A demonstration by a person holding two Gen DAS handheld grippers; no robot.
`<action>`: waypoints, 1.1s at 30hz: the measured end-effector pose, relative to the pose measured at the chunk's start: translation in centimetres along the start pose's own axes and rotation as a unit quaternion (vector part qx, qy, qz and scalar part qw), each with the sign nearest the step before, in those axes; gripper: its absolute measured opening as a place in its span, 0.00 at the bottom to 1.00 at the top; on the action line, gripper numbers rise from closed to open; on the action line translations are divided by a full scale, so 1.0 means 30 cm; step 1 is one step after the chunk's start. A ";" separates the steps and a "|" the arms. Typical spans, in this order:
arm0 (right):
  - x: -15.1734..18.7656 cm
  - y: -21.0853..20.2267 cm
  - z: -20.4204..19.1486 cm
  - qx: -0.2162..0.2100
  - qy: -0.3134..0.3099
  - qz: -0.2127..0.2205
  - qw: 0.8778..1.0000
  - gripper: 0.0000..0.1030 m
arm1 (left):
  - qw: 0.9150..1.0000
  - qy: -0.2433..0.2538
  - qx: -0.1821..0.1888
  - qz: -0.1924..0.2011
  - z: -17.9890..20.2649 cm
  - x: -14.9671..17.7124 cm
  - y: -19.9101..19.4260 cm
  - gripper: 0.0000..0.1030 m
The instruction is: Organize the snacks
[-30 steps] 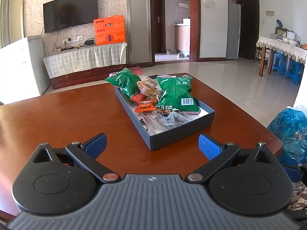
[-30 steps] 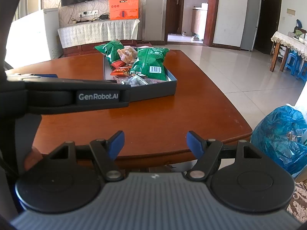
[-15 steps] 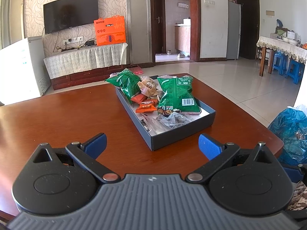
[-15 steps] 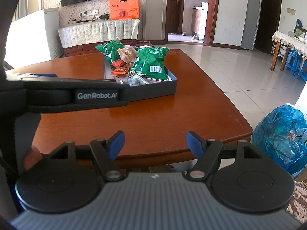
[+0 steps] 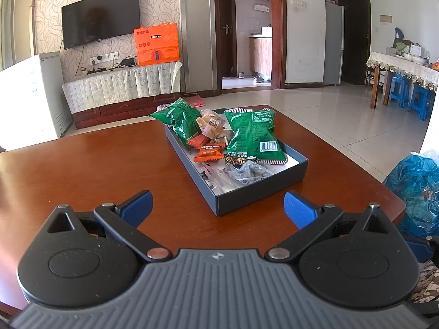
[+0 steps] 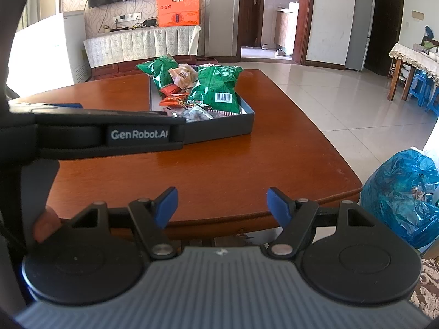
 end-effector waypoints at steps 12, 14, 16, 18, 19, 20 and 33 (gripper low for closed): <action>0.004 0.001 -0.002 -0.001 -0.001 -0.002 1.000 0.71 | 1.000 0.000 0.000 0.000 0.000 0.000 0.000 1.00; 0.006 0.000 -0.004 -0.002 -0.001 -0.002 1.000 0.71 | 1.000 0.000 0.000 0.000 -0.001 -0.001 -0.001 1.00; 0.006 -0.001 -0.001 -0.002 -0.001 -0.003 1.000 0.71 | 1.000 0.000 0.000 0.000 -0.001 -0.001 -0.001 1.00; 0.006 -0.001 -0.001 -0.003 -0.001 -0.003 1.000 0.71 | 1.000 0.000 0.000 0.000 -0.001 0.000 0.000 1.00; 0.006 -0.001 -0.001 -0.002 -0.001 -0.003 1.000 0.71 | 1.000 0.000 0.000 0.000 -0.001 0.000 0.000 1.00; 0.006 -0.001 -0.001 -0.003 -0.001 -0.003 1.000 0.71 | 1.000 0.000 0.000 0.000 -0.001 0.000 -0.001 1.00; 0.007 -0.002 0.000 -0.003 -0.001 -0.004 1.000 0.71 | 1.000 0.003 0.003 0.019 -0.003 -0.014 -0.021 1.00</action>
Point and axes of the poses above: each gripper's, at about its wrist camera, not at the fingertips, and y roughly the way its jaws point, z to its right, x to its underside, the point moved 7 cm from there along y, roughly the way its jaws point, and after that the axes turned 13 degrees about x, right-handed, at the moved point
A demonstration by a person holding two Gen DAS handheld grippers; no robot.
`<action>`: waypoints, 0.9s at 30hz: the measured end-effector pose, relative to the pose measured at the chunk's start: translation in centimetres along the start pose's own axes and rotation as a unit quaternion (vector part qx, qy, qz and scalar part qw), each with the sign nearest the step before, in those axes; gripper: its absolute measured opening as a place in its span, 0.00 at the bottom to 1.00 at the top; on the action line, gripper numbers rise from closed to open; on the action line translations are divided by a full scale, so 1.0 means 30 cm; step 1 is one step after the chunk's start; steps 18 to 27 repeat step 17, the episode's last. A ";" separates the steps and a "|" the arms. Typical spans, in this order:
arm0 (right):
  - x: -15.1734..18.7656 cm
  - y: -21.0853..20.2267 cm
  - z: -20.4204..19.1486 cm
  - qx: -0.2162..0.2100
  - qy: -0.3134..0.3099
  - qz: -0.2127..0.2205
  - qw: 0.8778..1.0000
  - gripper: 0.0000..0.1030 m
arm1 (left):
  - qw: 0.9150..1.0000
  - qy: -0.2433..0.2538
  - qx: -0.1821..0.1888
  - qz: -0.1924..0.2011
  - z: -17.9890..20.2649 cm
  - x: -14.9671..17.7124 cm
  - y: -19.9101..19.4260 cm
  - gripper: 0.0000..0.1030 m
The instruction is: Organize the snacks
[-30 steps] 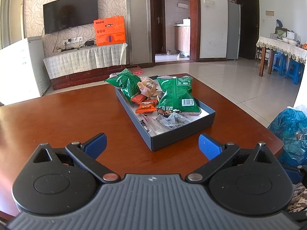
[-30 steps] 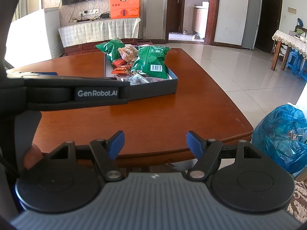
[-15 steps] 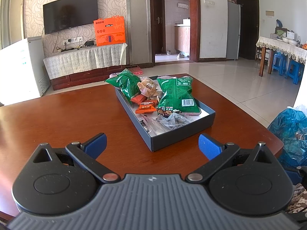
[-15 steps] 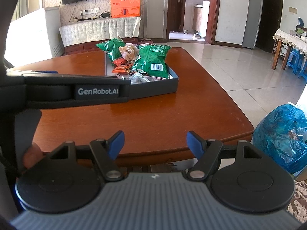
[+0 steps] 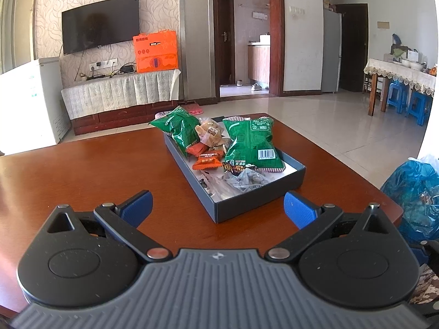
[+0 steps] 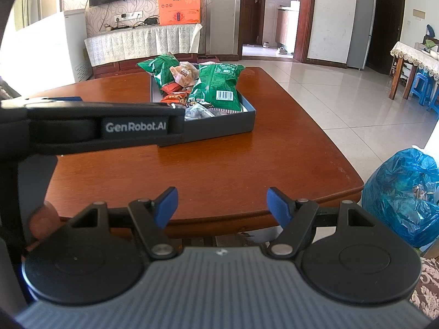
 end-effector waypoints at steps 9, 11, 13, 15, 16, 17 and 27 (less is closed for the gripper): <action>0.000 -0.001 0.001 0.000 0.000 0.000 1.000 0.71 | 1.000 0.015 0.005 -0.002 0.004 0.004 0.011 1.00; 0.001 -0.002 0.000 0.000 0.000 0.000 1.000 0.71 | 1.000 0.022 0.005 0.000 0.013 0.005 0.011 1.00; 0.000 -0.001 0.001 0.000 0.000 0.000 1.000 0.72 | 1.000 0.022 0.007 0.000 0.016 0.006 0.016 1.00; 0.000 -0.001 0.001 0.000 0.001 0.000 1.000 0.71 | 1.000 0.021 0.011 0.000 0.018 0.005 0.016 1.00; 0.000 -0.001 0.001 0.000 0.001 0.000 1.000 0.71 | 1.000 0.020 0.011 0.000 0.021 0.004 0.016 1.00; 0.000 -0.001 0.001 0.000 0.001 0.000 1.000 0.71 | 1.000 0.021 0.007 0.001 0.022 0.004 0.015 1.00; 0.000 -0.001 0.001 0.000 0.001 0.000 1.000 0.71 | 1.000 0.021 0.007 0.001 0.022 0.004 0.015 1.00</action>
Point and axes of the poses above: each gripper's, at about its wrist camera, not at the fingertips, and y roughly the way its jaws point, z to its right, x to its underside, the point moved 7 cm from there along y, roughly the way its jaws point, and after that the axes turned 13 degrees about x, right-handed, at the moved point
